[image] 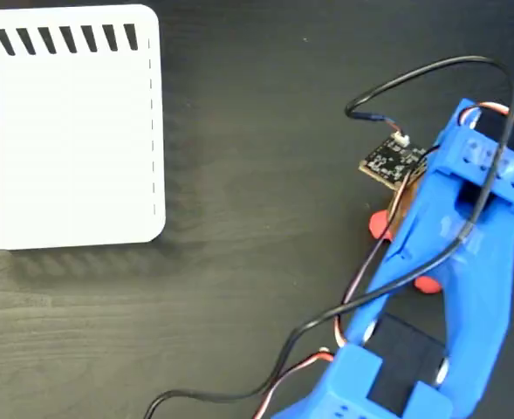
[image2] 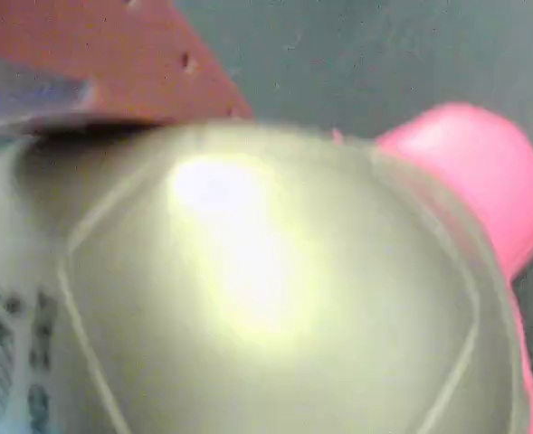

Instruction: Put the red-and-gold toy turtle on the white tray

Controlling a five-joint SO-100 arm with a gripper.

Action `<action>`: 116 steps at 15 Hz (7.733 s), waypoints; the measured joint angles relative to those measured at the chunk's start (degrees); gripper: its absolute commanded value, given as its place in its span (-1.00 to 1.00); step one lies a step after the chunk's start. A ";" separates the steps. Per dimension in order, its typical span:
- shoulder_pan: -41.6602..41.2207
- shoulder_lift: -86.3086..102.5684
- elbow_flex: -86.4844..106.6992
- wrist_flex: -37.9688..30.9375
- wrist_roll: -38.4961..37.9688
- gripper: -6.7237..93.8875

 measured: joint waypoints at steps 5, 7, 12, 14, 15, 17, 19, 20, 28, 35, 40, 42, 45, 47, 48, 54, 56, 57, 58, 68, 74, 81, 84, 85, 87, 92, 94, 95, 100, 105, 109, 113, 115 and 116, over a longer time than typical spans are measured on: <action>0.53 0.09 0.26 -0.88 0.18 -0.86; 0.53 0.35 0.18 -0.18 -0.26 -0.86; -0.70 0.26 -16.44 18.19 -0.18 -0.86; -2.02 2.72 -21.97 21.53 0.09 -0.86; -2.20 4.48 -22.76 22.06 0.09 -0.86; -2.90 7.82 -23.03 22.41 0.18 -0.86; -4.13 10.28 -23.03 22.41 0.18 -0.86; -4.13 10.63 -23.03 22.41 0.09 -0.86; -6.33 11.34 -22.68 21.45 -0.18 -0.86; -31.73 16.44 -18.54 12.66 -11.16 -0.86; -51.94 16.52 -19.25 10.72 -8.79 -0.86; -56.43 16.35 -19.25 10.46 -8.79 -0.86; -57.74 10.55 -22.15 10.46 -8.79 -0.86; -57.22 3.69 -26.72 10.28 -8.00 -0.86; -56.60 -0.18 -29.00 9.05 -7.91 -0.86; -56.95 -3.78 -31.73 7.12 -7.03 -0.83; -57.66 -4.04 -31.73 7.56 -7.12 -0.13; -57.92 -4.31 -31.73 7.73 -6.77 0.07; -57.83 -4.48 -31.73 7.73 -6.77 0.18; -58.97 -4.48 -31.82 7.73 -6.77 0.53; -56.07 -1.32 -31.38 1.05 -4.22 -0.87; -43.77 34.45 -7.65 -31.55 -5.54 -0.87; -39.90 56.34 12.92 -37.44 -10.55 -0.87; -39.64 62.93 20.83 -37.53 -11.60 -0.87; -39.20 76.55 37.44 -35.77 -13.18 -0.87; -39.37 108.02 71.89 -24.87 -13.18 -0.87; -39.29 114.79 77.26 -20.48 -12.92 -0.87; -39.29 117.42 78.13 -17.40 -12.92 -0.87; -39.29 118.65 78.13 -7.65 -10.99 -0.87; -39.29 118.65 78.13 -7.21 -10.90 -0.86; -39.29 118.65 78.13 -7.21 -10.90 -0.86; -39.29 118.65 78.13 -7.21 -10.90 -0.86; -39.29 118.65 78.13 -7.21 -10.90 -0.86; -39.29 118.65 78.13 -7.21 -10.90 -0.86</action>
